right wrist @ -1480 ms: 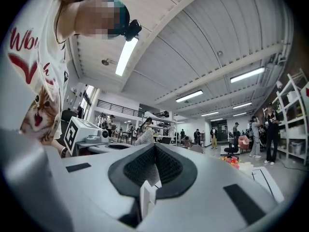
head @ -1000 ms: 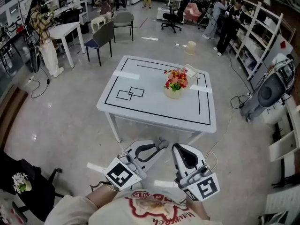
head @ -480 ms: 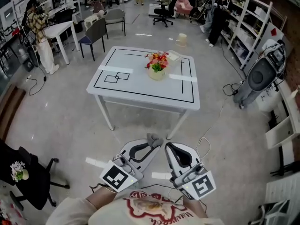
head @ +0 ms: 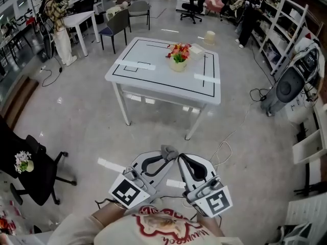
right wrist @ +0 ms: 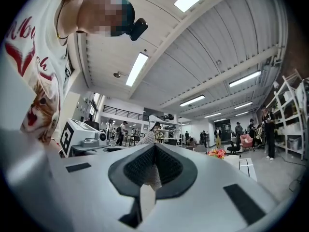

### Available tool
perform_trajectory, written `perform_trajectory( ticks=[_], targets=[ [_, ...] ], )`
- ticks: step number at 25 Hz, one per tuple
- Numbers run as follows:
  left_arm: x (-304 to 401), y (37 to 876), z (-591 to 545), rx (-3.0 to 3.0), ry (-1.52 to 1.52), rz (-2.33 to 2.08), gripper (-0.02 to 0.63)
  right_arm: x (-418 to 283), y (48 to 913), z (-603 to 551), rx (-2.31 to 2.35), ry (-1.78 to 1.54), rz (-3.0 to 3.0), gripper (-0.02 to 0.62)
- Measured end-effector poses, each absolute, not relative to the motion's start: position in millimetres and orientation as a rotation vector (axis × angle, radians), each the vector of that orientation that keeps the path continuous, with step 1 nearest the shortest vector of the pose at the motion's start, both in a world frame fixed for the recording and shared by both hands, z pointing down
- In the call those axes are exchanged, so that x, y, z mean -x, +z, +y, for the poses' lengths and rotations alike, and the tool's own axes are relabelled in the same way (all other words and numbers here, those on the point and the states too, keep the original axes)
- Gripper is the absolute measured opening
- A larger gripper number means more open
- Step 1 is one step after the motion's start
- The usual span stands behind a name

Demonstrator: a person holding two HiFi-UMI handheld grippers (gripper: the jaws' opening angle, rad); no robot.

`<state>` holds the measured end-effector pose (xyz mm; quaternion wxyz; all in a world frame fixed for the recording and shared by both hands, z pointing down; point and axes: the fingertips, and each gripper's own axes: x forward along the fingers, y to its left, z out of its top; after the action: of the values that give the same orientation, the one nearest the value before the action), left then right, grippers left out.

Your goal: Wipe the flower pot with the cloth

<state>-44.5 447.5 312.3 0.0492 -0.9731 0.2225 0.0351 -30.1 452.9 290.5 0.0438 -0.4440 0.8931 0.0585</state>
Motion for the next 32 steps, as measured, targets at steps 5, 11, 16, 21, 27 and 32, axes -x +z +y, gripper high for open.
perform_trajectory(
  ticks=[5, 11, 16, 21, 27, 32],
  targets=[
    [46.2, 307.5, 462.5, 2.979, 0.112, 0.646, 0.040, 34.3, 283.5, 468.0, 1.370, 0.161, 2.707, -0.002],
    [62.5, 290.5, 465.7, 2.959, 0.145, 0.613, 0.040, 49.3, 272.1, 473.8, 1.390, 0.193, 2.672, -0.002],
    [72.7, 286.9, 465.5, 2.952, 0.154, 0.603, 0.040, 56.7, 269.6, 477.4, 1.439, 0.242, 2.662, -0.002],
    [73.5, 286.8, 468.5, 2.961, 0.162, 0.585, 0.040, 62.0, 268.1, 478.1, 1.443, 0.237, 2.667, -0.002],
    [76.5, 291.0, 468.3, 2.978, 0.165, 0.585, 0.040, 65.8, 269.7, 478.8, 1.465, 0.243, 2.666, -0.002],
    [77.6, 289.5, 469.0, 2.975, 0.168, 0.577, 0.040, 68.4, 268.3, 479.0, 1.467, 0.250, 2.666, -0.002]
  ],
)
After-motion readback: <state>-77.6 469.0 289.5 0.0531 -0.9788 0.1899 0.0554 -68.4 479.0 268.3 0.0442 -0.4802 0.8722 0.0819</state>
